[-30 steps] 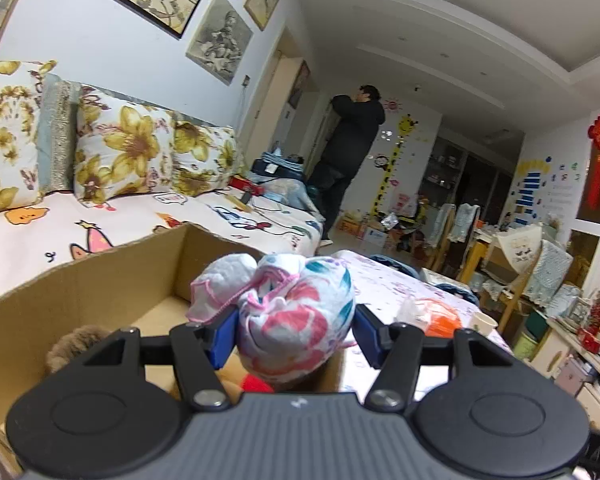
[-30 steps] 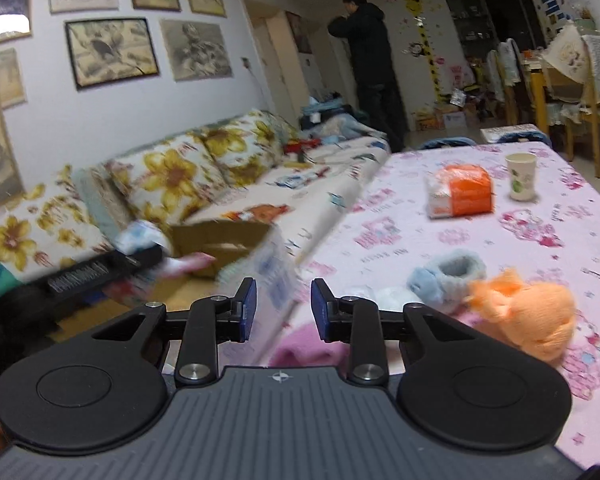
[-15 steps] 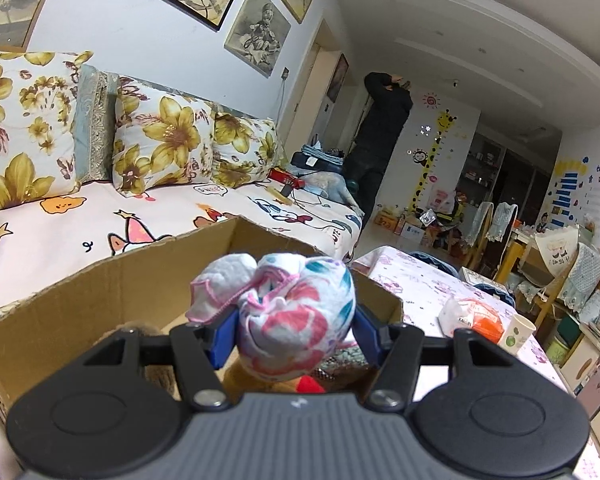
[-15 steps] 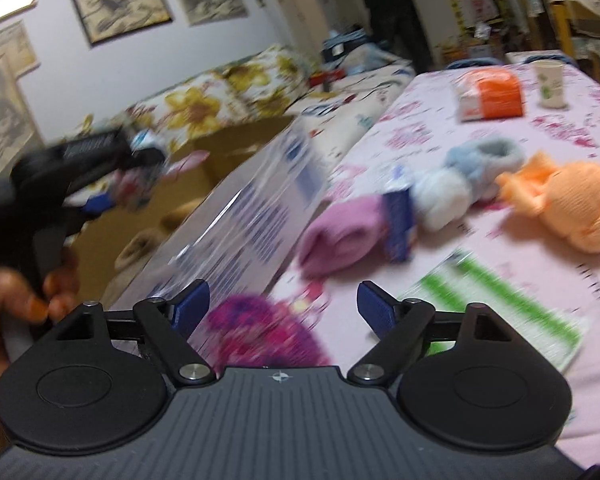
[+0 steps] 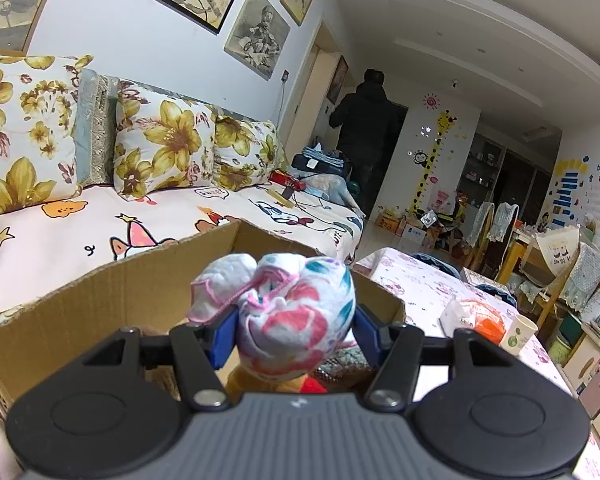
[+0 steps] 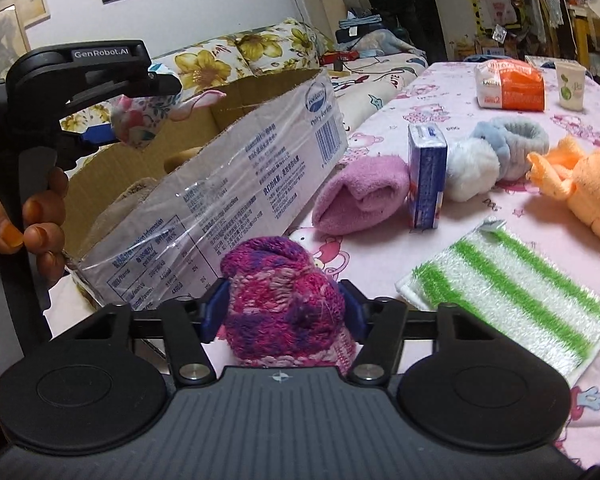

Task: Organize soft objects
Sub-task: 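Carry the floral ball and knit ball over the cardboard box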

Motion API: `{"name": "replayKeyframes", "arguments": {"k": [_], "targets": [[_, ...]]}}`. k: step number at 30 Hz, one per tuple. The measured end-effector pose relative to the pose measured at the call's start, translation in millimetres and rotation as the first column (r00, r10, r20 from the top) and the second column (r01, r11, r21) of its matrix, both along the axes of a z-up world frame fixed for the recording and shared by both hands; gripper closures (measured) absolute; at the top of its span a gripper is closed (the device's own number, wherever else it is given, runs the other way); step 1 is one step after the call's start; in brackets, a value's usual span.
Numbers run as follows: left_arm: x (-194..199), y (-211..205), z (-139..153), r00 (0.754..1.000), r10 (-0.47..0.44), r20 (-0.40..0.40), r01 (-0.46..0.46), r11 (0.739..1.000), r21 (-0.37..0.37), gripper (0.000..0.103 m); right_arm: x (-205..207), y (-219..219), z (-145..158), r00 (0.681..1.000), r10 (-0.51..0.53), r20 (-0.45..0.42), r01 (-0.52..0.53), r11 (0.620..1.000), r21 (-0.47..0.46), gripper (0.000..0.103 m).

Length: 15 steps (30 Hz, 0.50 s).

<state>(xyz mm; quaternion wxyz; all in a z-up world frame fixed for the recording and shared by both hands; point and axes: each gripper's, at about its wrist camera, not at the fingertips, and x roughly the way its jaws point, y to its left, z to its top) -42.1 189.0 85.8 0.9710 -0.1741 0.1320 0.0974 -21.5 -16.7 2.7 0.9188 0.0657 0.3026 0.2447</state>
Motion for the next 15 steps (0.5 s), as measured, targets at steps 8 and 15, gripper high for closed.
{"name": "replayKeyframes", "arguments": {"k": [8,15], "targets": [[-3.7,6.4,3.5,0.999,0.035,0.021,-0.035,0.999,-0.008,0.043,6.8,-20.3,30.4,0.996,-0.087,0.034,0.084,0.992,0.094,0.039],[-5.9,13.3,5.3,0.996,0.082,0.033,-0.081,0.997,-0.019,0.043,11.3,-9.1,59.7,0.997,-0.061,0.045,0.05,0.973,0.224,0.039]]}}
